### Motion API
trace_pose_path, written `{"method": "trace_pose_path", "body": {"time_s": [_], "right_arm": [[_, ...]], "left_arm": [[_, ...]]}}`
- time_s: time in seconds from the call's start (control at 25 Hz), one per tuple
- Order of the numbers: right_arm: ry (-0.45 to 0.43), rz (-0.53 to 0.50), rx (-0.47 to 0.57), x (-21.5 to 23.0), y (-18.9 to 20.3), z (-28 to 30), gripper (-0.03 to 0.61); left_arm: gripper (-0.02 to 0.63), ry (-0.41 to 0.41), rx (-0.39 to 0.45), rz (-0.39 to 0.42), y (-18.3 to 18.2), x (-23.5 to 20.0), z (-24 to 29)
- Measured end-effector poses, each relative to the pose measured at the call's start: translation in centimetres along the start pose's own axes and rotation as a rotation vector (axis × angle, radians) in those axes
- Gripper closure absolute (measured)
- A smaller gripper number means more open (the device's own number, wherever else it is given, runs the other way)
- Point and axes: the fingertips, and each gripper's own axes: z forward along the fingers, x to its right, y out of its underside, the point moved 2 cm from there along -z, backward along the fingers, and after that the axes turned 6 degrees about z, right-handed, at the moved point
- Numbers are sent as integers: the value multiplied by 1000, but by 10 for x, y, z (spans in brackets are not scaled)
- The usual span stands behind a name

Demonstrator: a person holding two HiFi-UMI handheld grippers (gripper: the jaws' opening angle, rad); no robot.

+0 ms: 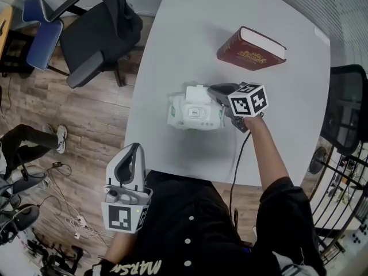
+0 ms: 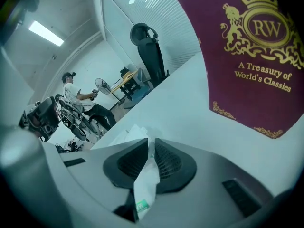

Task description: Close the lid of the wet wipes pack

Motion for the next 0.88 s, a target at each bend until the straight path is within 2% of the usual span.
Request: {"method": "trace_pose_path", "body": {"time_s": [0.44,0.64,0.88], "right_arm": [[-5,-63,54,-24,4,-21,525],[16,-122,82,-36,13,-28,523],[18,-140,76,-47,27,-31,509]], "left_arm": [[598,30,34,34,-12,22,-17],[599,52,14,2,-10,41,-27],[598,48,31,7,-14,48,-39]]}}
